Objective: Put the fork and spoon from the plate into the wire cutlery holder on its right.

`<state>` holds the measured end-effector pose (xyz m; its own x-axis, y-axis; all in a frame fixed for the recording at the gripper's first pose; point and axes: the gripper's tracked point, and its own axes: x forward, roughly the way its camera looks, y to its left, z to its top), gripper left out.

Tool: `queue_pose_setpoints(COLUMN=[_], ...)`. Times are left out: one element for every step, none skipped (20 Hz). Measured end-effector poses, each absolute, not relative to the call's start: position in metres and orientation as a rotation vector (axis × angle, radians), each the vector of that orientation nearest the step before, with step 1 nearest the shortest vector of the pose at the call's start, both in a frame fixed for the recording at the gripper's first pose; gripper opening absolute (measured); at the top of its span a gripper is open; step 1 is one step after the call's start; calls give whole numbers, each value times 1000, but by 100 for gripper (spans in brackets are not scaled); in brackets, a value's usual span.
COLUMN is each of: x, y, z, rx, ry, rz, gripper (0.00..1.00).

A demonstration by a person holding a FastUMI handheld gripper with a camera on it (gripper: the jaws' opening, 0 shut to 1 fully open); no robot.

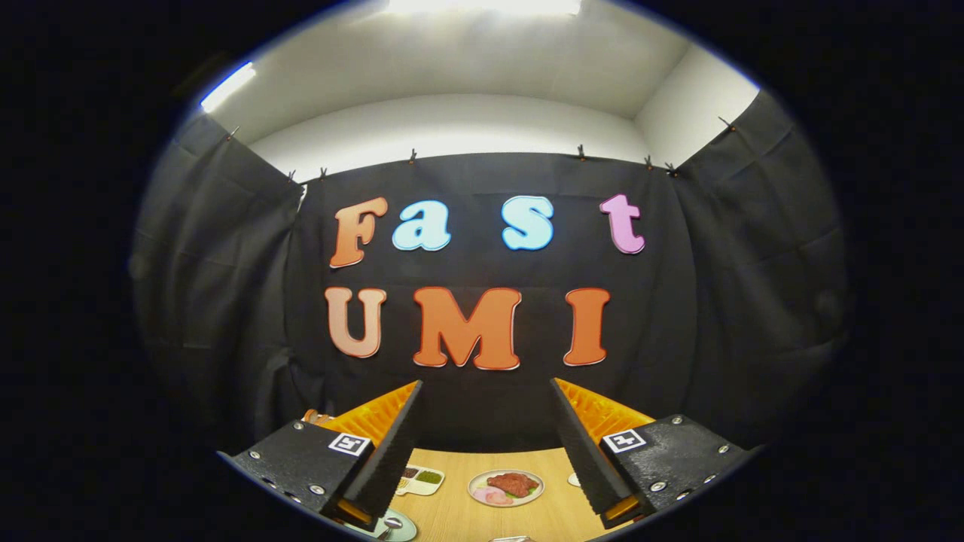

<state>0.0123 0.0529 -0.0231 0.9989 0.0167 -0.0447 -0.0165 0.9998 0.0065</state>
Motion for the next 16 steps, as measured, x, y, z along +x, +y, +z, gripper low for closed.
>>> queue_pose_setpoints(x=[12,13,13,13,11,10,6,6,6,7,8,11,10,9,8,7], y=[61,70,84,98,115,131,146,158,166,172,180,186,193,200,204,208], z=[-29,-36,-44,-52,-63,-73,-81,-88,-94,-104,-118,-130,-146,-164,-181,-200], rx=[-4,-5,1,12,24,37,44,44,33,15,-3,-15,-22,-28,-30,-33], ry=[57,69,84,101,125,151,173,187,195,216,245,275,316,368,422,482], rz=[29,43,69,94,130,161,200,220,232,232,242,240,242,246,249,247], gripper=[96,97,97,96,96,96,97,96,97,96,95,95,94,94,94,94])
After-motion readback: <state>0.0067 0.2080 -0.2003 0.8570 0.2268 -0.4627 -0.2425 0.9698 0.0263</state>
